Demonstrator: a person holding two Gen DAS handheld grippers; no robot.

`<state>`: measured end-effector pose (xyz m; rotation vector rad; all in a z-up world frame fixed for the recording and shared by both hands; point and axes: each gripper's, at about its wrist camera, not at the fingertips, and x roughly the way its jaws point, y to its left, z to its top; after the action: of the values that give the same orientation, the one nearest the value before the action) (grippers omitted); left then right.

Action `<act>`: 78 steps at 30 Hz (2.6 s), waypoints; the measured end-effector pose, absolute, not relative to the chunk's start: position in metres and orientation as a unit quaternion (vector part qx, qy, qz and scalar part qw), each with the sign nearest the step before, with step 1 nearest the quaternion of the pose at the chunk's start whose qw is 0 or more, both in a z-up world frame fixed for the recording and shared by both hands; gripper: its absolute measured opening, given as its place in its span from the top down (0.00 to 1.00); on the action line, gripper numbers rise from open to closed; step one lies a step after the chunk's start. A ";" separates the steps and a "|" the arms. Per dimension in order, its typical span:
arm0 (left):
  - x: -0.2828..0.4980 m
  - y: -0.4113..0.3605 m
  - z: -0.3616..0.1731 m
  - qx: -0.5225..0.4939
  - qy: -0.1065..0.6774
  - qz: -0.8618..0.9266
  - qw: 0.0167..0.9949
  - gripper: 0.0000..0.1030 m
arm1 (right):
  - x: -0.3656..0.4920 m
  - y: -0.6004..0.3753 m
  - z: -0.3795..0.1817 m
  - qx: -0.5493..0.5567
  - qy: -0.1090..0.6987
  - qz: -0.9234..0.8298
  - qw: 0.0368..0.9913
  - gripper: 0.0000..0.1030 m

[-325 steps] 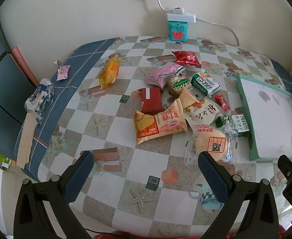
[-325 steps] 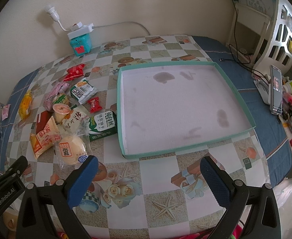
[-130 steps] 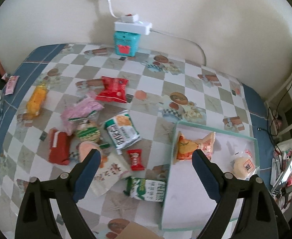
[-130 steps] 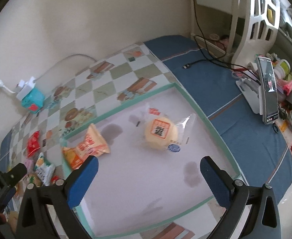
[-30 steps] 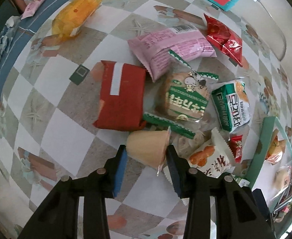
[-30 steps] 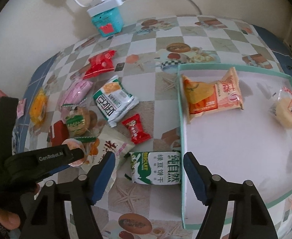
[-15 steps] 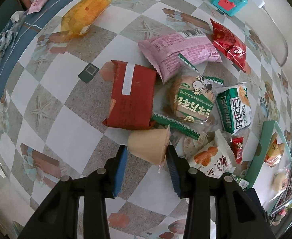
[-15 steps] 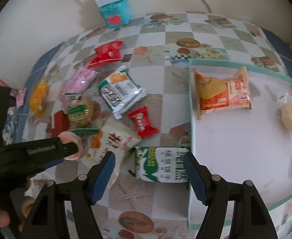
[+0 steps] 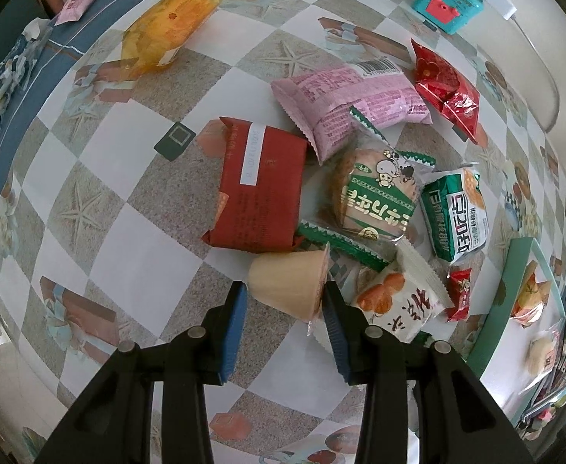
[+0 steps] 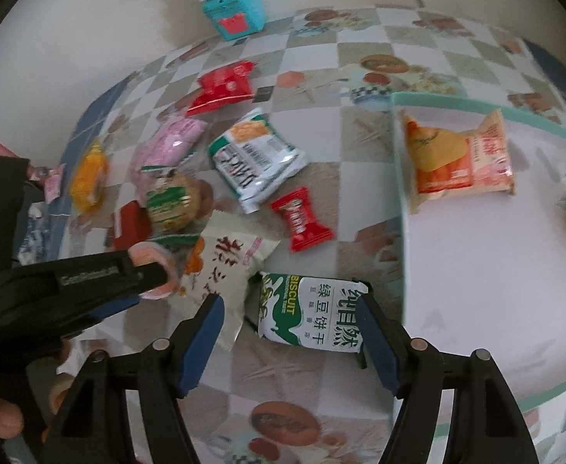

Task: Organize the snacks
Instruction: 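Grasp the pink cup jelly with the left tool while the right tool grasps the green biscuit pack, then carry both snacks over the white tray and open both tools to drop them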

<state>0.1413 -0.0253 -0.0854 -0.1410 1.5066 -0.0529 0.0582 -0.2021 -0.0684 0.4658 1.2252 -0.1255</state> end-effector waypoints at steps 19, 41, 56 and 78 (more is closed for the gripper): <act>0.141 -0.025 -0.087 -0.068 0.685 -0.021 0.725 0.60 | 0.065 -0.189 -0.084 0.168 0.592 -0.126 0.778 0.24; 0.150 -0.022 -0.066 -0.083 0.664 -0.024 0.743 0.63 | 0.056 -0.205 -0.048 0.185 0.551 -0.154 0.799 0.38; 0.139 -0.027 -0.019 -0.084 0.613 -0.040 0.784 0.63 | 0.029 -0.251 -0.023 0.230 0.533 -0.202 0.789 0.38; 0.079 -0.149 -0.004 -0.006 0.617 -0.171 0.769 0.63 | -0.073 -0.390 -0.034 0.341 0.504 -0.355 0.710 0.37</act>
<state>0.0785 -0.1489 -0.0036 -0.0131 1.3380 -0.3702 -0.0732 -0.3903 -0.0336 0.7567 1.1175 -0.7868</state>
